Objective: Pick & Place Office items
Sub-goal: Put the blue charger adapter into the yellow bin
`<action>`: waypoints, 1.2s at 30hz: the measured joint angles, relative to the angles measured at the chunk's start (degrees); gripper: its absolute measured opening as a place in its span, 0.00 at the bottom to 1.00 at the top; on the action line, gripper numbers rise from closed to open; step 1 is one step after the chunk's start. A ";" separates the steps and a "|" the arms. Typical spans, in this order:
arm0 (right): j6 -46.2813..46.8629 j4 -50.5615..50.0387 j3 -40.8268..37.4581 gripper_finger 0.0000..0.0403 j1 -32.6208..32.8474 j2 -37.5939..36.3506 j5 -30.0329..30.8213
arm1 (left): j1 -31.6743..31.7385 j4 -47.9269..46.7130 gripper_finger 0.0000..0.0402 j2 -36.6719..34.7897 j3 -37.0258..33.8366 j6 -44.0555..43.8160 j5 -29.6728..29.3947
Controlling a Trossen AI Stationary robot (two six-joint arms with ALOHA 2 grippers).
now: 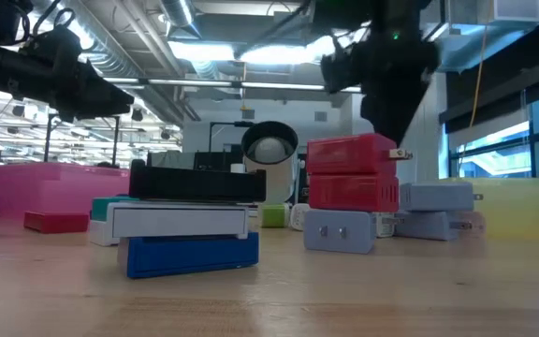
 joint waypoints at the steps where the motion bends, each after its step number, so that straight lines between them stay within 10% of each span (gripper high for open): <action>1: 1.07 -0.02 0.00 0.68 0.66 0.00 -1.93 | 0.00 0.00 0.51 -0.01 -0.01 0.01 0.04; 8: 7.59 0.07 -0.02 0.75 5.55 0.00 -4.66 | 0.00 0.00 0.51 -0.01 0.00 -1.23 0.21; 16: 5.85 0.13 -0.04 0.83 10.74 0.00 12.64 | 0.01 0.00 0.51 0.00 0.00 -1.39 0.19; 36: 11.14 2.80 -7.33 0.83 8.68 0.02 7.57 | 0.00 0.00 0.51 0.00 0.00 -1.43 0.15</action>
